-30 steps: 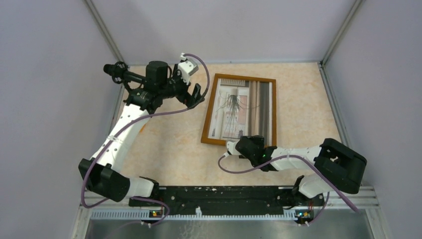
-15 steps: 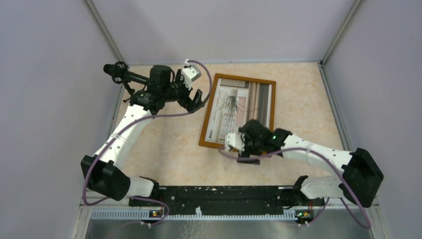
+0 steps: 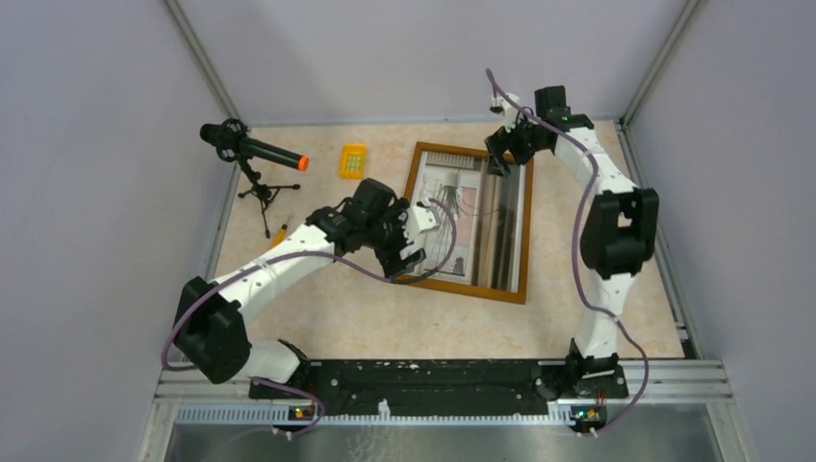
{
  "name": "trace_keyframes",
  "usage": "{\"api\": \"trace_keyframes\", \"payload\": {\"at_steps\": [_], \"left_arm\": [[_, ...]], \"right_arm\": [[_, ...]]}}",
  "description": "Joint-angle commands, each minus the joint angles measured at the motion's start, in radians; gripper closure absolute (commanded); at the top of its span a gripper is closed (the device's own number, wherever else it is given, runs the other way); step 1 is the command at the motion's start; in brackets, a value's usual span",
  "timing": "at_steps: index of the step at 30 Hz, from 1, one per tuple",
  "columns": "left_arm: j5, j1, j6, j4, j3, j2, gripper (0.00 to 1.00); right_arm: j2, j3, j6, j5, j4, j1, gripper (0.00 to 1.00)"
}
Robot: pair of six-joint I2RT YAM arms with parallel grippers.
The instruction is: Take the photo out of the frame
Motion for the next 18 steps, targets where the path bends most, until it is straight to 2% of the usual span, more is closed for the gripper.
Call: {"api": "trace_keyframes", "payload": {"at_steps": [1,5,7,10,14,18], "left_arm": [[-0.058,-0.059,0.080,-0.014,-0.063,0.027,0.01],[0.018,-0.125,0.111,-0.063,-0.093,0.088,0.01],[0.011,-0.178,0.120,-0.053,-0.128,0.110,0.02],[0.001,-0.221,0.118,-0.008,-0.169,0.144,0.06],[0.000,-0.226,0.083,-0.012,-0.136,0.233,0.11],[-0.053,-0.225,0.076,0.038,-0.141,0.260,0.13]], "right_arm": [[0.223,0.281,0.112,-0.036,-0.056,-0.031,0.01],[0.432,0.563,0.153,0.005,-0.094,-0.043,0.01],[0.501,0.661,0.174,0.005,-0.092,-0.047,0.01],[0.543,0.664,0.197,0.013,-0.036,-0.049,0.01],[0.570,0.611,0.236,0.003,0.056,-0.053,0.01],[0.647,0.648,0.254,-0.013,0.038,-0.058,0.01]]}}
